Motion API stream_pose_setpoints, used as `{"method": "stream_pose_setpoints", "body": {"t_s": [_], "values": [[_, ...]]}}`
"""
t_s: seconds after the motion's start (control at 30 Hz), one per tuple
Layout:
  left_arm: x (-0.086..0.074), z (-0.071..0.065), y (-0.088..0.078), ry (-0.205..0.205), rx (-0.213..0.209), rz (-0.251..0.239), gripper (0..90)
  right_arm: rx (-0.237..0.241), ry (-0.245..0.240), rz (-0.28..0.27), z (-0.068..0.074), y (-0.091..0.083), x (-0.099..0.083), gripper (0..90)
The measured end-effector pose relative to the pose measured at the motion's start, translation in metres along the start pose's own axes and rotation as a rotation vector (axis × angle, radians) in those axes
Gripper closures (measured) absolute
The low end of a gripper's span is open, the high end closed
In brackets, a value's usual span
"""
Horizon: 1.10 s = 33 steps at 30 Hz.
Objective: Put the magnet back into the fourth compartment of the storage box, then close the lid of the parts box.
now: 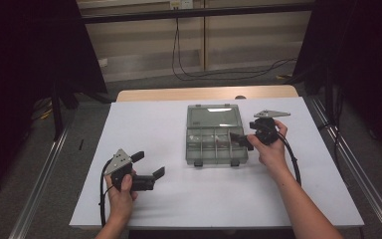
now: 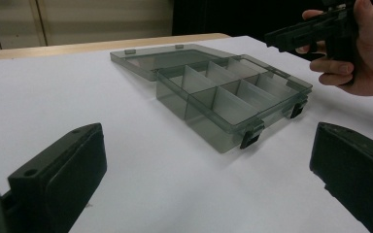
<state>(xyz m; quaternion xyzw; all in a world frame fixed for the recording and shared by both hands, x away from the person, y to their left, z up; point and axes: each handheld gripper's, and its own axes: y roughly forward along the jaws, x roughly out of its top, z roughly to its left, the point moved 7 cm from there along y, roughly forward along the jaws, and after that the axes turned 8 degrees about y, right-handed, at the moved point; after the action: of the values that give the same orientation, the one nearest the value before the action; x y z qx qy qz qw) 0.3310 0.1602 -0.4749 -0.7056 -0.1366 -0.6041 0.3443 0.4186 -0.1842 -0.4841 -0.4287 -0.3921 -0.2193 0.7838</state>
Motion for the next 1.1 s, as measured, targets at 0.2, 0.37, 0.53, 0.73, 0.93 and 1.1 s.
{"method": "stream_pose_setpoints", "body": {"t_s": [0.2,0.37,0.53,0.73,0.93,1.1], "values": [[-0.001,0.0,0.008,0.014,-0.009,0.015,0.0,-0.012,0.002,0.008,-0.002,-0.001,0.0,0.0],[0.001,0.004,0.014,-0.02,-0.013,0.004,0.0,-0.016,0.019,0.0,-0.005,-0.002,0.001,0.0],[0.0,0.008,0.02,-0.025,-0.007,0.009,0.0,-0.002,0.019,0.007,-0.006,-0.002,0.0,0.0],[0.003,0.009,0.027,-0.026,-0.003,0.009,0.0,-0.012,0.012,0.01,-0.008,-0.001,-0.001,0.0],[0.008,0.008,0.038,-0.028,-0.019,0.001,0.0,-0.017,0.02,0.004,-0.01,-0.003,0.0,0.1],[0.009,0.008,0.05,-0.026,-0.02,0.024,0.0,-0.019,0.021,0.0,-0.012,-0.004,0.001,0.4]]}}
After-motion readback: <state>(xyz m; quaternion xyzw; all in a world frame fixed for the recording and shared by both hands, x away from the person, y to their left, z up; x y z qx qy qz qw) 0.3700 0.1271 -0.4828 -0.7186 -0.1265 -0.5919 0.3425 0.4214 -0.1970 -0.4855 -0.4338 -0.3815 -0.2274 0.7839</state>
